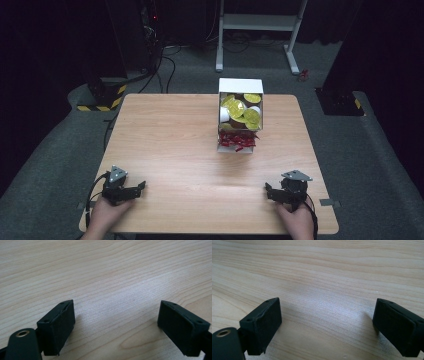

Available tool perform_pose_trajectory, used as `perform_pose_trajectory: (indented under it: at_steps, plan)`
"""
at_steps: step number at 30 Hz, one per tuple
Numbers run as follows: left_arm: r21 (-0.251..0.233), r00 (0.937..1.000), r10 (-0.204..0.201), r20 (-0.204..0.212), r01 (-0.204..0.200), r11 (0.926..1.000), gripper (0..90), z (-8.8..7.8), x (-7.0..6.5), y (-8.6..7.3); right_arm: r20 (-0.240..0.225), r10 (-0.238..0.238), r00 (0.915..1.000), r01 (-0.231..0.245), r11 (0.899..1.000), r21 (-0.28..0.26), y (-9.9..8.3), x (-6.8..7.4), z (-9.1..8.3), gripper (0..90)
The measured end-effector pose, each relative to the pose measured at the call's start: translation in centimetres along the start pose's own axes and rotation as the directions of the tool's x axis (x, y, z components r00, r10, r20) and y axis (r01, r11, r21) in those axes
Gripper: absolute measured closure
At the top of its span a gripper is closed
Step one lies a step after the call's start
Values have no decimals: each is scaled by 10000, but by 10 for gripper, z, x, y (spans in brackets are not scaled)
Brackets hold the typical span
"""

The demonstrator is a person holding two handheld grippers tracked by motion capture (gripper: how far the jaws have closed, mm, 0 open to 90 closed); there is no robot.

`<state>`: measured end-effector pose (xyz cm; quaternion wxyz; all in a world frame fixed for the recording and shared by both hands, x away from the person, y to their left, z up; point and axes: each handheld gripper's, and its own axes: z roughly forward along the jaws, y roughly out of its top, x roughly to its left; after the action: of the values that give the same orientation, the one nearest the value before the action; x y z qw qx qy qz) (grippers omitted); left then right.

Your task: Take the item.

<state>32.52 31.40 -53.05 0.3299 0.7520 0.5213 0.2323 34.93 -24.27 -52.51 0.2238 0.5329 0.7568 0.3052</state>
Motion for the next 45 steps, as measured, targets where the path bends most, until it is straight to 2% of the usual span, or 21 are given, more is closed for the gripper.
perform_pose_trajectory:
  at_steps: [22,27,31,32,33,34,39,41,42,45]
  plan:
    - [25,9999,96,79,-96,10000,144,0,1,0,-8,-6,10000,6,10000,0,0,0,0,86]
    - [65,9999,77,86,-77,9999,175,-1,2,1,-8,-5,10000,5,10000,-1,0,0,0,86]
    - [99,10000,71,26,-71,9999,185,-1,3,1,-8,-5,10000,5,10000,0,0,0,0,86]
    - [64,9997,125,-186,-124,9999,194,-3,4,2,-9,-4,10000,4,10000,-1,0,0,0,86]
    - [64,9997,125,-186,-124,9999,203,-3,4,2,-9,-4,10000,4,10000,-1,0,0,0,86]
    - [-79,9998,95,-189,-96,9999,203,-5,4,2,-10,-5,10000,5,10000,0,0,0,0,86]
    - [-377,9998,-121,144,126,9992,224,-11,4,4,-10,-2,10000,2,10000,1,0,0,0,86]
    - [-512,9982,-433,415,454,9977,237,-12,4,5,-10,-3,10000,3,10000,0,0,0,0,87]
    - [-569,9980,-480,416,504,9971,248,-13,4,5,-10,-4,10000,4,10000,0,0,0,0,87]
    - [-630,9981,-398,466,427,9971,250,-15,4,6,-9,-5,10000,5,10000,-1,0,0,0,86]
